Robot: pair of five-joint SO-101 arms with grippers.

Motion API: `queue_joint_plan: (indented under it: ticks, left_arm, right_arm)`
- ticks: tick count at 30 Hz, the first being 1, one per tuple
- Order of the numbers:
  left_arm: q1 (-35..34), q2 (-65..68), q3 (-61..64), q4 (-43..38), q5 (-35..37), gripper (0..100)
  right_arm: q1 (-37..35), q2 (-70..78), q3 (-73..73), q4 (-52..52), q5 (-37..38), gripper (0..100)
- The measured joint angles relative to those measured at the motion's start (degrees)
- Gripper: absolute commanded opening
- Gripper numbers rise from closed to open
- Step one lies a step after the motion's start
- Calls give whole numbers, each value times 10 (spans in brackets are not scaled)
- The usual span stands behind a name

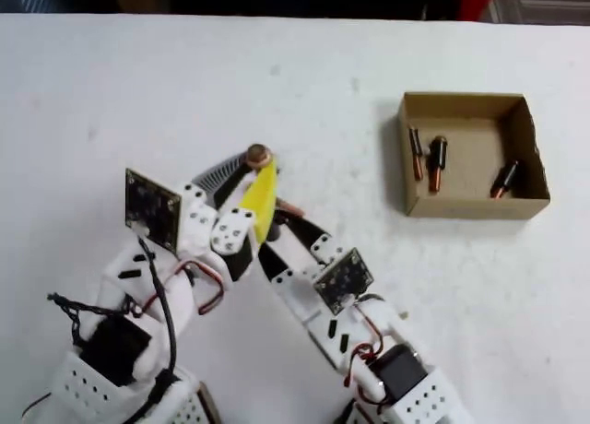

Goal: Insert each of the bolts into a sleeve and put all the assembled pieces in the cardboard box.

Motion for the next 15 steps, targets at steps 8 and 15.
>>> queue_joint_plan:
  ticks: [8, 15]
  left_arm:
    - [1, 0, 0, 0, 2, 24]
    - [1, 0, 0, 0, 2, 24]
  right_arm:
    - [21, 0, 0, -2, 0, 17]
    - [21, 0, 0, -4, 0, 17]
